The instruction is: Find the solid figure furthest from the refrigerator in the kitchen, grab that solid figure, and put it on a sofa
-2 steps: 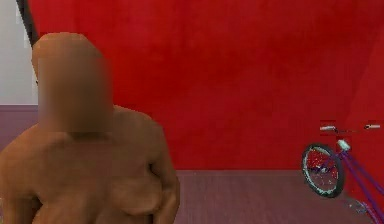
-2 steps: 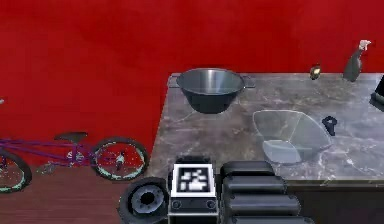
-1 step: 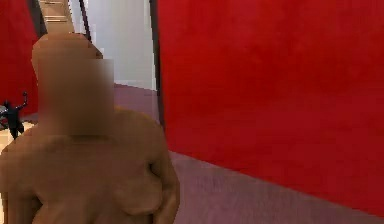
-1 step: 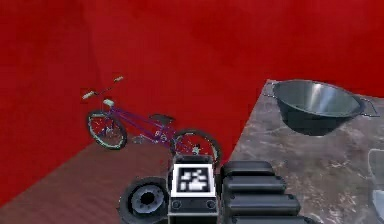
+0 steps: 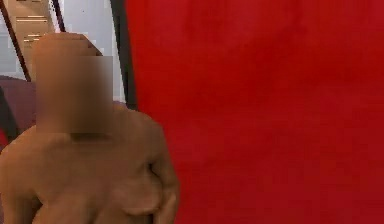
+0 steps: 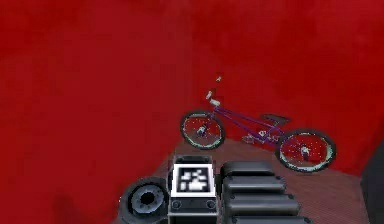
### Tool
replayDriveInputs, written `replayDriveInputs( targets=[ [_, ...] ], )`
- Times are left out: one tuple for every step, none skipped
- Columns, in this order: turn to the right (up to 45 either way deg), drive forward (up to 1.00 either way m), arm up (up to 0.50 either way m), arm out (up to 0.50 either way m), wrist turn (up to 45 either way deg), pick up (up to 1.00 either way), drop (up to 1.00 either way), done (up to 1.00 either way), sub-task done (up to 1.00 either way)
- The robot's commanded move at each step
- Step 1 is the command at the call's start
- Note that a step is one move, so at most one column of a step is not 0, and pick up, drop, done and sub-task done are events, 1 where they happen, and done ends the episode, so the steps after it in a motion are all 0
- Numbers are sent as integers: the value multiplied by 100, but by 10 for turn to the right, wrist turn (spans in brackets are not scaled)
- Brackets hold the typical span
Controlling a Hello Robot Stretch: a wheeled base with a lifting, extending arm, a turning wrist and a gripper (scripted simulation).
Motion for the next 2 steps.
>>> replayDriveInputs(
  targets=[
    [0,35,0,0,0,0,0,0,0],
    [-450,0,0,0,0,0,0,0,0]
  ],
)
